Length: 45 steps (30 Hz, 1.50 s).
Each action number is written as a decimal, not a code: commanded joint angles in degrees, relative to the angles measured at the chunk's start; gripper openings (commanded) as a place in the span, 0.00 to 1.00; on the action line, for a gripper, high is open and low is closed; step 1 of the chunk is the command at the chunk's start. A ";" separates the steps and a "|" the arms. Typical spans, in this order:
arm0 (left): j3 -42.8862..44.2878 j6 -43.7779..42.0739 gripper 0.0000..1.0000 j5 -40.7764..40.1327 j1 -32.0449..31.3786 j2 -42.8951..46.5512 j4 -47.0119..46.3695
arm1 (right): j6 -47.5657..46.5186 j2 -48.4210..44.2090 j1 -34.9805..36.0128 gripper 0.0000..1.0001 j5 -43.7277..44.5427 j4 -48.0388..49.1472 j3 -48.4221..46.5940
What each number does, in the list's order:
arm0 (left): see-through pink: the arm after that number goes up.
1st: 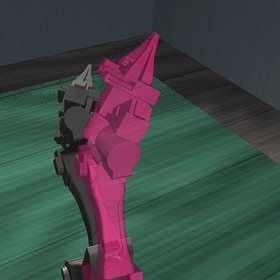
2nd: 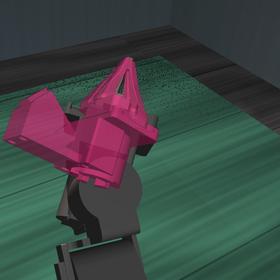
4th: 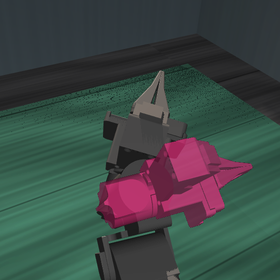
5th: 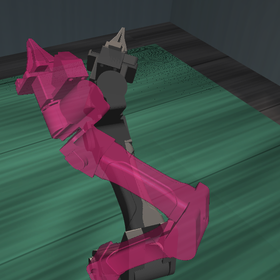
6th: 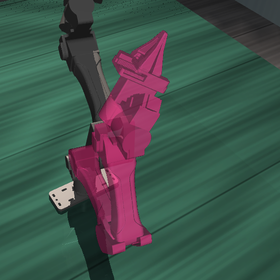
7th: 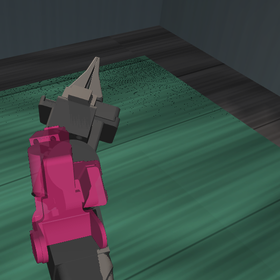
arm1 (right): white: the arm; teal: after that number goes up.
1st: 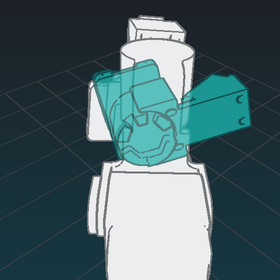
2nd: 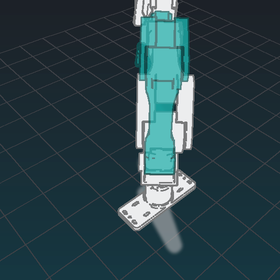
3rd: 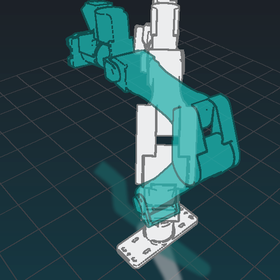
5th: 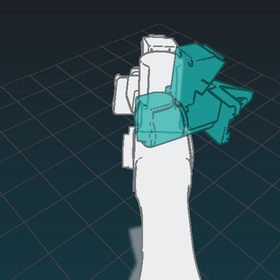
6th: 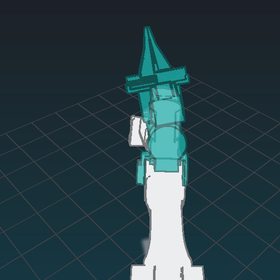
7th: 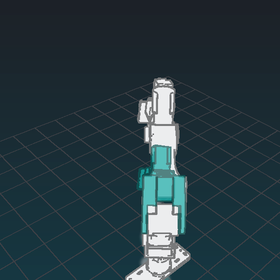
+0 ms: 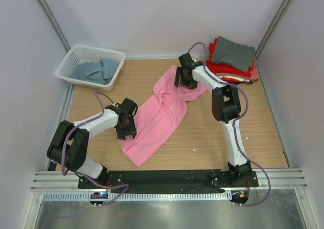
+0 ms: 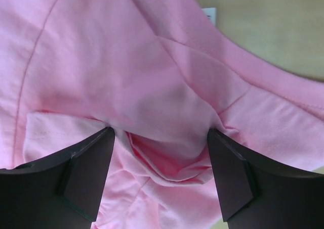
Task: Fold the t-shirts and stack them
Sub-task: Fold the tshirt
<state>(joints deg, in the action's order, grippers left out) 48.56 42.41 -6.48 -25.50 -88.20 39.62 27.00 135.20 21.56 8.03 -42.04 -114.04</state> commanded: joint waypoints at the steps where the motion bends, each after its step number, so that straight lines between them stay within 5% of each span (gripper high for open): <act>1: -5.92 7.23 0.49 5.34 -4.20 5.66 -0.59 | -0.99 11.47 3.13 0.80 -7.32 -3.04 -11.61; 5: -10.76 15.23 0.49 7.80 -12.28 10.76 -3.22 | -0.55 19.39 4.80 0.80 -13.82 -0.25 -24.19; 13: -16.82 33.32 0.50 5.27 -28.53 19.99 -10.07 | 3.14 24.58 4.81 0.84 -15.68 11.35 -26.23; 22: -12.87 40.63 0.52 4.03 -41.02 13.15 -13.95 | 3.85 27.57 4.28 0.86 -11.20 18.83 -29.74; 31: -4.71 36.52 0.53 0.34 -43.85 12.61 -5.18 | 6.83 23.72 2.34 0.86 -14.54 26.04 -23.17; 39: 9.88 32.38 0.57 -11.96 -43.85 20.16 17.15 | 7.80 16.33 0.94 0.86 0.49 21.04 -17.63; 45: 8.31 34.31 0.58 -14.61 -43.76 27.20 21.20 | 7.37 15.71 -0.56 0.85 -6.68 22.96 -17.61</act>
<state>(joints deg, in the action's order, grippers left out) 57.45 76.03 -16.58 -69.04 -63.31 54.89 34.70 151.41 22.57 2.09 -13.54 -132.09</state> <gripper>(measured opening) 0.579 0.854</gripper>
